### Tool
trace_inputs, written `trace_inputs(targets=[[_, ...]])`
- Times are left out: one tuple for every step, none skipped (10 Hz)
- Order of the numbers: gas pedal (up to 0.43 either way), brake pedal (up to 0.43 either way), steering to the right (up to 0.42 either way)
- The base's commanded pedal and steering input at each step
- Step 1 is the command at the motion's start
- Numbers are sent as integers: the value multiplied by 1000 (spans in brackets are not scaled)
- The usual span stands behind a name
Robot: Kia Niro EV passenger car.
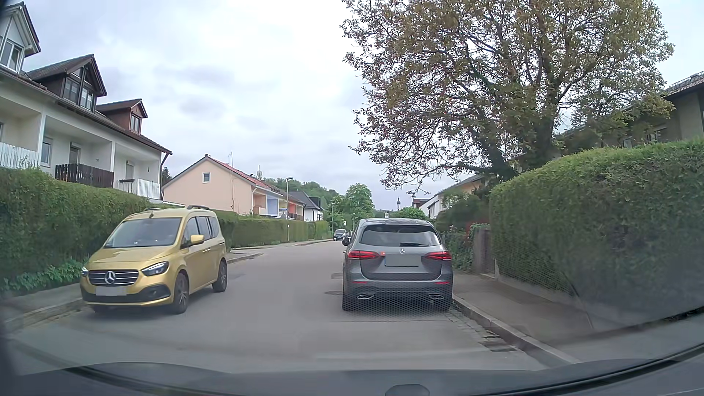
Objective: Follow the waypoints while adhering to traffic rules and regulations
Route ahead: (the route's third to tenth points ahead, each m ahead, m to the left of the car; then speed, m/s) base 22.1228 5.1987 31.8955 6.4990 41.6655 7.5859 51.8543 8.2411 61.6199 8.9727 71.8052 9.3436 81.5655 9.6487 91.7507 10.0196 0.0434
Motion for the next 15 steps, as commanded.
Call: trace_inputs(targets=[[0,220,-164],[0,220,-164],[0,220,-165],[0,220,-165],[0,220,-165],[0,220,-165],[0,220,-165],[0,220,-164],[0,213,-164],[0,213,-164],[0,213,-164],[0,213,-163],[0,213,-163],[0,213,-163],[0,213,-164]])
